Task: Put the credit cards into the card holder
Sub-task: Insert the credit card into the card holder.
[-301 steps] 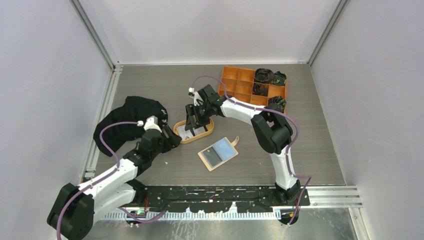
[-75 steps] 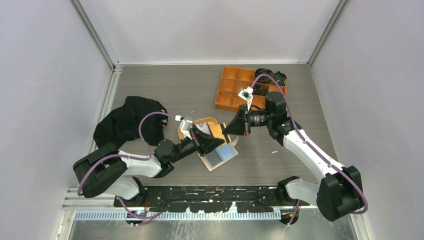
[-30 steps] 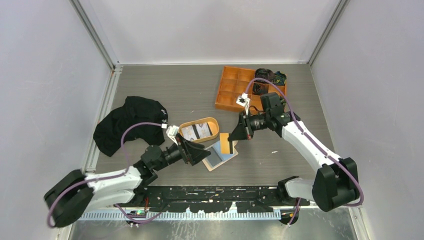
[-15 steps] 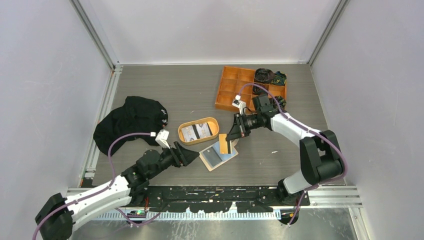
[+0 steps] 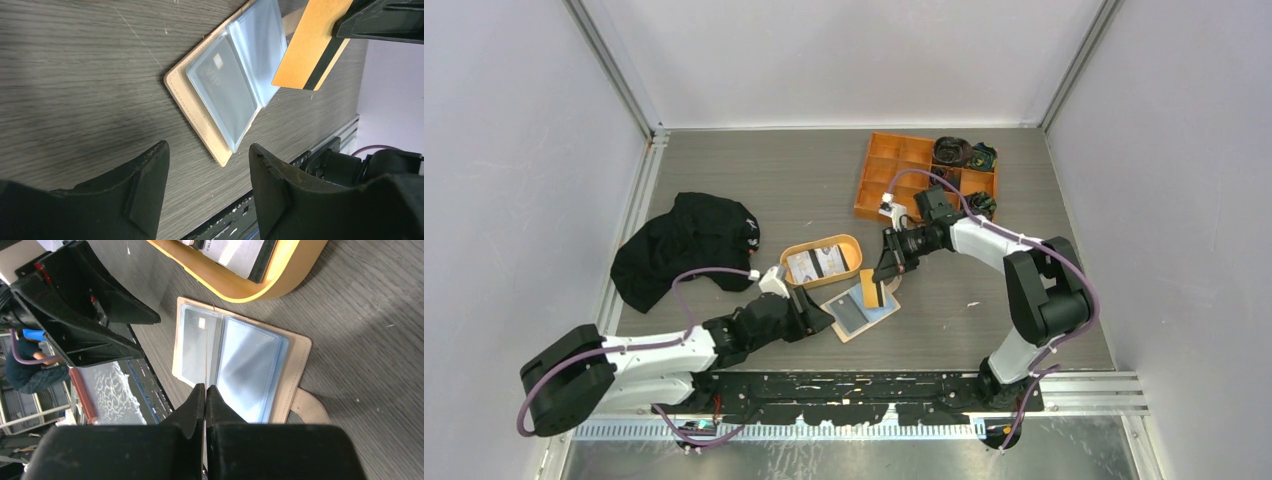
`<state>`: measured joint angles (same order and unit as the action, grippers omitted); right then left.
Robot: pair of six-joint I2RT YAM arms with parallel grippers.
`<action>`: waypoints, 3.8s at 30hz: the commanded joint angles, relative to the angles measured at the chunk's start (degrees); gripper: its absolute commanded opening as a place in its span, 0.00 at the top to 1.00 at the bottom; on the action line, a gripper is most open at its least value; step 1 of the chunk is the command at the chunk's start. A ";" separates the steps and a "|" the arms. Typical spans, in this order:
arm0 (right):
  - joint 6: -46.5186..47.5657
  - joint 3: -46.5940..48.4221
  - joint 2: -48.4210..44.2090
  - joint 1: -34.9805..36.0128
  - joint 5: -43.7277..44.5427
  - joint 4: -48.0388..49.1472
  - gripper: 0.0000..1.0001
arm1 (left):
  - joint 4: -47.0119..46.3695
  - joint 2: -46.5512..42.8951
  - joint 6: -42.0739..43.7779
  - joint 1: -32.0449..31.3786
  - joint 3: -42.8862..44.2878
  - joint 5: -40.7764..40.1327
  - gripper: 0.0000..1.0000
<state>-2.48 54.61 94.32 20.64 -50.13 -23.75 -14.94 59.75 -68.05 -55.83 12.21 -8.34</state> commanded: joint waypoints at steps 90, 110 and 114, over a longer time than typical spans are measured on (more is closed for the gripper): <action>-16.06 -0.82 12.25 6.34 2.79 2.81 0.80 | 18.40 24.29 4.17 -2.69 20.53 -10.69 0.63; -15.76 -0.16 12.63 6.25 4.92 2.10 0.80 | 8.94 16.98 11.36 -15.79 26.09 -12.90 0.66; -15.36 0.10 12.64 6.17 5.38 1.56 0.80 | 22.35 26.87 8.32 -19.49 38.36 -20.69 0.68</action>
<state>-18.61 53.43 106.52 26.79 -47.70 -22.31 -1.83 80.29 -57.98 -72.49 40.27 -18.59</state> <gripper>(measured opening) 0.203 0.327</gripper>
